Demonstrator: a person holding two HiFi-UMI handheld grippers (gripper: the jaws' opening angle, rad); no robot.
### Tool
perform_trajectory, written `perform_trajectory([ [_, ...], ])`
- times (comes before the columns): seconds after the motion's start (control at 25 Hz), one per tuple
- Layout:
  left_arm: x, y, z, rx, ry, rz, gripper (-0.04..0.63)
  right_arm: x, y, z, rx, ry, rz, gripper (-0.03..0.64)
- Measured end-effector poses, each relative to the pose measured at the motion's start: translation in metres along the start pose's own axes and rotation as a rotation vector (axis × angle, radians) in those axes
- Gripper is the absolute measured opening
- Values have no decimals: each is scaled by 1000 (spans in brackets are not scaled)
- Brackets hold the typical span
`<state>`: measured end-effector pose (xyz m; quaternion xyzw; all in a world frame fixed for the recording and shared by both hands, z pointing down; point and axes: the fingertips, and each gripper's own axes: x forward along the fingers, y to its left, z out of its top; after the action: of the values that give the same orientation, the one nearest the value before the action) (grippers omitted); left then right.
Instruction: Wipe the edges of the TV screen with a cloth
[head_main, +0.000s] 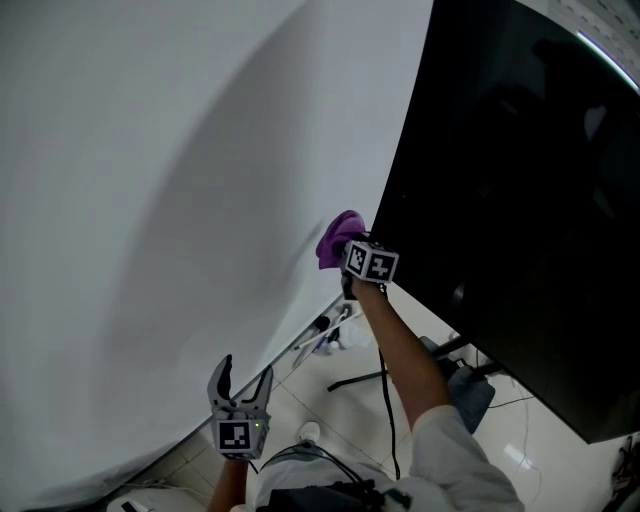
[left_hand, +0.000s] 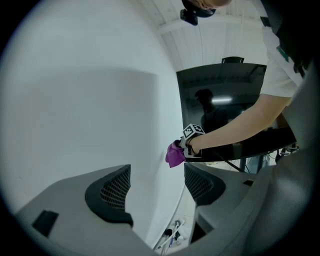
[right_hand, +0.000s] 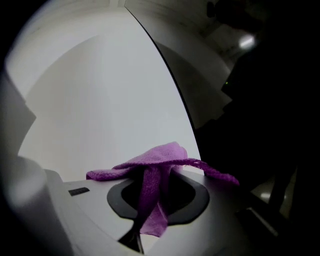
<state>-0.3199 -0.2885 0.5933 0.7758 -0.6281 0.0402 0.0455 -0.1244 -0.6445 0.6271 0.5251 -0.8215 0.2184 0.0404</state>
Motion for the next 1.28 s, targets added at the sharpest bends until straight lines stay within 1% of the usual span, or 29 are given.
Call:
perform_trajectory([
  [0.2,3,3,2,-9,-17,-10,321,-20,7,28,87,-54,-66,94],
  [0.28,4,1,4,-10,-27,-19,321,-29,8,37,106,-66,-83,94],
  [0.44,4,-5,10,-17,-40,-38,321,-46,5,57,76,-85,-98,94],
  [0.6,3,-9,7,-5,-50,-60,321,-54,9,72,54,-103,-91,94],
  [0.72,5,-13,8,-23,-67,-61,321,-56,13,90,47,-126,-87,92],
  [1.0,-4,-12,10,-30,-67,-44,321,-72,33,151,8,-183,-74,92],
  [1.28,-2,-11,18,-18,-86,-51,321,-86,62,216,-22,-255,-61,94],
])
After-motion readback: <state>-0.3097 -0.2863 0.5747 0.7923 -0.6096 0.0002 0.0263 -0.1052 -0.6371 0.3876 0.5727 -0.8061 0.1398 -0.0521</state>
